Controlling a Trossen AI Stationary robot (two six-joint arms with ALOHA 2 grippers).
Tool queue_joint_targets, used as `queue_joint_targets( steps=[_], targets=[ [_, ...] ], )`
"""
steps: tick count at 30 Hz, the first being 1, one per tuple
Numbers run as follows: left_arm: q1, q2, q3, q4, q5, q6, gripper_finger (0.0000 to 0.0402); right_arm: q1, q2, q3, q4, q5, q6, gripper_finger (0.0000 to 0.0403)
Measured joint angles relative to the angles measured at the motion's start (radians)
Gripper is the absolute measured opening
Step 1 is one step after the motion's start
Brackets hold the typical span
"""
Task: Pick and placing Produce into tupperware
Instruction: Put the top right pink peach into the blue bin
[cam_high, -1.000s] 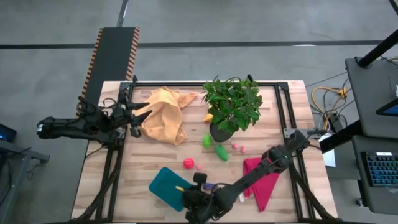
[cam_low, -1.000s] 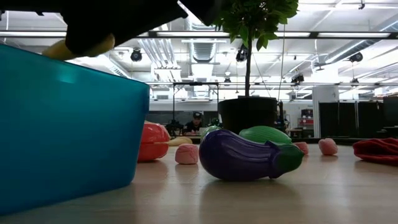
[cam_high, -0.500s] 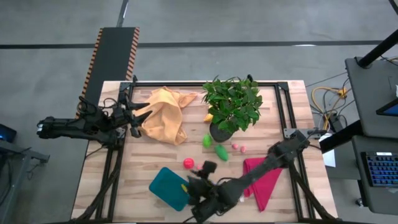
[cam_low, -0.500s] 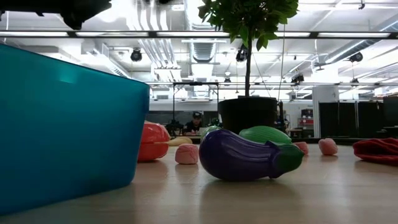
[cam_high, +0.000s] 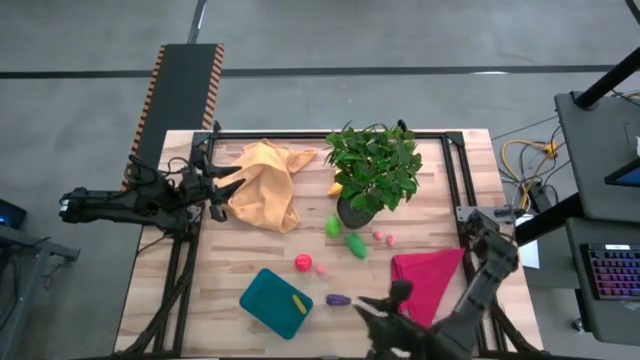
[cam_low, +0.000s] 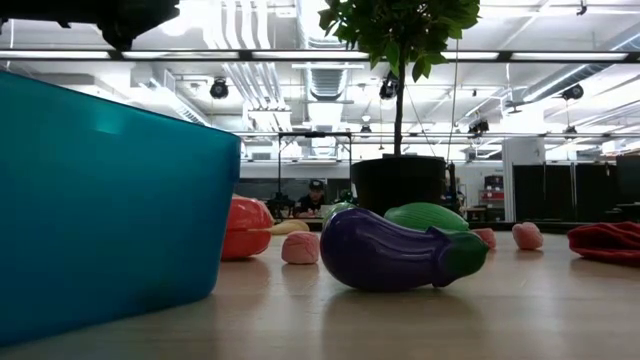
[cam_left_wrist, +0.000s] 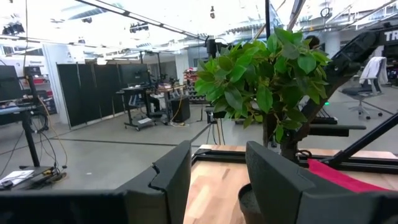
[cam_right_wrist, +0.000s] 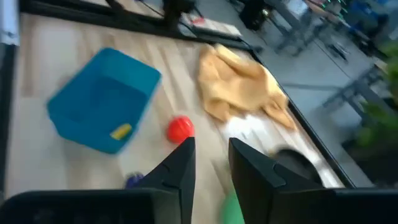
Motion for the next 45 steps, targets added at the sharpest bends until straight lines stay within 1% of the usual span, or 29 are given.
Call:
queue_joint_targets(
  steps=[1,4,7,10,13,19,23,27,30,32,34,35,37,42,45],
  targets=[
    [0.000,0.000,0.000,0.000,0.000,0.000,0.0140,0.010,-0.003,-0.010,-0.042,0.000,0.085,0.0098],
    [0.000,0.000,0.000,0.001,0.000,0.000,0.0140,0.034,-0.040,-0.103,-0.013,0.037,0.109,0.0123],
    [0.000,0.000,0.000,0.001,0.000,0.000,0.0140,0.041,-0.090,-0.203,-0.032,0.045,0.230,0.0152],
    [0.000,0.000,0.000,0.003,0.000,0.001,0.0140,0.039,-0.153,-0.316,0.014,0.046,0.277,0.0174],
    [0.000,0.000,0.000,0.003,0.000,0.001,0.0140,0.036,-0.197,-0.408,0.092,0.048,0.311,0.0185],
    [0.000,0.000,0.000,0.003,0.000,0.001,0.0140,0.034,-0.281,-0.559,0.348,0.050,0.161,0.0182],
    [0.000,0.000,0.000,0.002,0.000,0.002,0.0140,0.013,-0.337,-0.650,0.534,0.004,0.056,0.0177],
    [0.000,0.000,0.000,0.003,0.000,0.002,0.0140,-0.021,-0.379,-0.715,0.753,-0.115,-0.090,0.0176],
    [0.000,0.000,0.000,0.003,0.000,0.002,0.0140,-0.041,-0.400,-0.748,0.905,-0.237,-0.254,0.0175],
    [0.000,-0.002,0.000,0.002,0.000,0.004,0.0140,-0.052,-0.409,-0.759,0.957,-0.317,-0.332,0.0176],
    [0.000,-0.002,0.000,0.003,0.000,0.006,0.0140,-0.059,-0.412,-0.768,0.940,-0.374,-0.345,0.0175],
    [0.000,-0.002,0.000,0.002,0.000,0.006,0.0140,-0.062,-0.416,-0.776,0.920,-0.392,-0.334,0.0175],
    [0.000,-0.001,0.000,0.002,0.000,0.008,0.0140,-0.069,-0.429,-0.802,0.854,-0.405,-0.260,0.0172],
    [0.000,-0.002,0.000,0.002,0.000,0.011,0.0140,-0.081,-0.483,-0.917,0.664,-0.392,0.042,0.0164],
    [0.000,-0.002,0.000,0.002,0.000,0.011,0.0140,-0.080,-0.529,-1.014,0.638,-0.353,0.195,0.0162]
  ],
)
